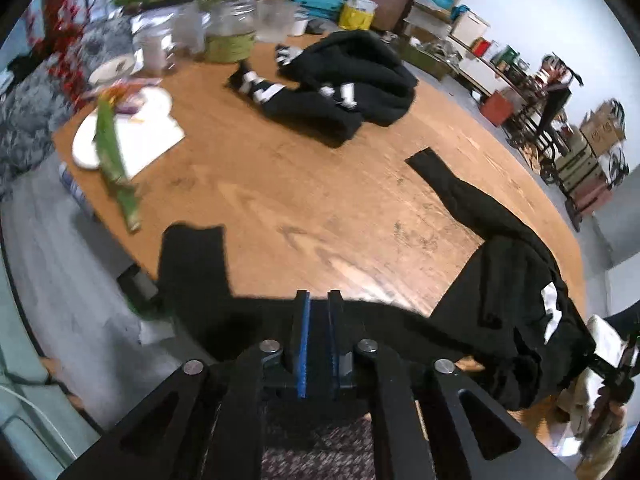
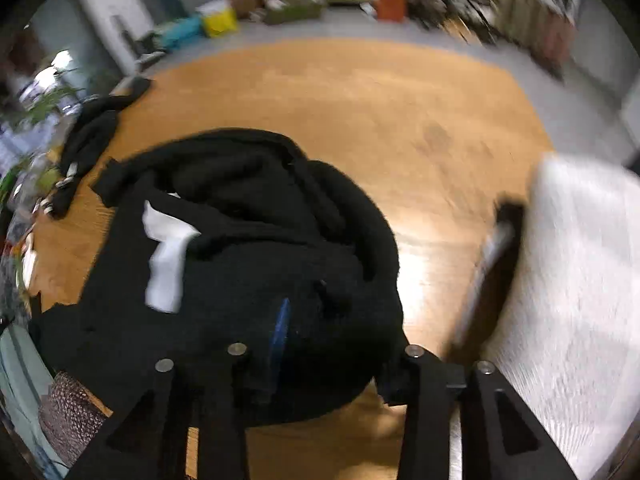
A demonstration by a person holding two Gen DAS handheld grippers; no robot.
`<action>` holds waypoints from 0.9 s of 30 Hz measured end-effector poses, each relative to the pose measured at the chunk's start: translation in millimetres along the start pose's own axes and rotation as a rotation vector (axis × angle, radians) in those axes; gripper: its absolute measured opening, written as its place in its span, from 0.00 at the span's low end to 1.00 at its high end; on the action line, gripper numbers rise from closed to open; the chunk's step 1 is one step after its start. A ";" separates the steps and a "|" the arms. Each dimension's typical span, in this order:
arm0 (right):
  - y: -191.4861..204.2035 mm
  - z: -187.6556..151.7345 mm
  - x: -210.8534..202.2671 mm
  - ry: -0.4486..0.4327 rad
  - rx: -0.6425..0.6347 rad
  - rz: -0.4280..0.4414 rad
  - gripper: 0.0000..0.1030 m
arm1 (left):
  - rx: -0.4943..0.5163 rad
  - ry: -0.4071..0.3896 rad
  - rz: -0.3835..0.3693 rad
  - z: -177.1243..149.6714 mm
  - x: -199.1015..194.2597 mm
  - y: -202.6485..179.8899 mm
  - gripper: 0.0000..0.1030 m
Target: Fold clothes
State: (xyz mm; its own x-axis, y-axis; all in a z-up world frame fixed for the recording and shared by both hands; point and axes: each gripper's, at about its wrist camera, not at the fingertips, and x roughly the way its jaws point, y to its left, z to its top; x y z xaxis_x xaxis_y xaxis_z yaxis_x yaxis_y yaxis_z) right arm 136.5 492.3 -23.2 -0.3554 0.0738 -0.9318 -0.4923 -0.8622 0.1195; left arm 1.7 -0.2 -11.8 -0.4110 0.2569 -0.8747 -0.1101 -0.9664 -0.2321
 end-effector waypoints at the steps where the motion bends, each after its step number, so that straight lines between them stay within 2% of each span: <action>1: -4.4 -0.5 -2.6 0.002 0.004 -0.021 0.51 | 0.021 -0.007 -0.020 6.9 6.7 -6.7 0.48; 2: -1.2 0.6 -10.3 -0.029 -0.022 -0.075 0.67 | 0.039 -0.014 -0.049 12.8 13.4 -14.2 0.75; 3: 4.4 1.8 -18.4 -0.068 -0.058 -0.143 0.80 | 0.057 -0.017 -0.097 16.2 19.3 -25.2 0.78; 4: 10.0 2.9 -26.5 -0.106 -0.094 -0.211 0.83 | 0.084 -0.015 -0.133 18.2 24.8 -40.2 0.78; 7: 30.0 8.3 -45.4 -0.219 -0.247 -0.431 0.84 | 0.185 0.018 -0.150 22.0 46.3 -85.8 0.78; 8: 37.1 10.4 -48.9 -0.246 -0.299 -0.452 0.85 | 0.215 0.033 -0.139 21.6 59.1 -101.1 0.78; 10: 51.8 16.4 -45.4 -0.238 -0.367 -0.366 0.86 | 0.249 0.083 -0.155 17.8 84.6 -126.1 0.78; 13: 71.0 31.4 -24.3 -0.184 -0.396 -0.207 0.86 | 0.291 0.160 -0.178 8.3 123.1 -160.3 0.78; 16: 88.6 52.4 4.0 -0.204 -0.404 -0.205 0.86 | 0.357 0.179 -0.084 -4.1 152.4 -185.4 0.77; 19: 98.4 66.4 27.9 -0.187 -0.405 -0.192 0.86 | 0.413 0.156 -0.045 -11.0 166.4 -200.8 0.75; 20: 99.5 69.6 35.0 -0.171 -0.402 -0.180 0.83 | 0.428 0.142 -0.038 -12.4 166.4 -203.8 0.68; 21: 100.7 72.8 42.0 -0.155 -0.399 -0.169 0.81 | 0.450 0.140 -0.033 -13.5 166.2 -206.4 0.46; 23: 103.0 79.2 56.2 -0.122 -0.393 -0.145 0.83 | 0.489 0.151 -0.039 -14.7 164.0 -209.2 0.09; 25: 105.3 85.6 70.3 -0.089 -0.387 -0.122 0.83 | 0.471 0.187 -0.088 -12.2 162.8 -203.2 0.09; 26: 106.4 88.8 77.4 -0.073 -0.383 -0.110 0.80 | 0.460 0.185 -0.097 -10.1 161.0 -198.4 0.09; 27: 107.5 91.9 84.4 -0.056 -0.380 -0.099 0.49 | 0.445 0.179 -0.105 -7.1 158.0 -191.9 0.09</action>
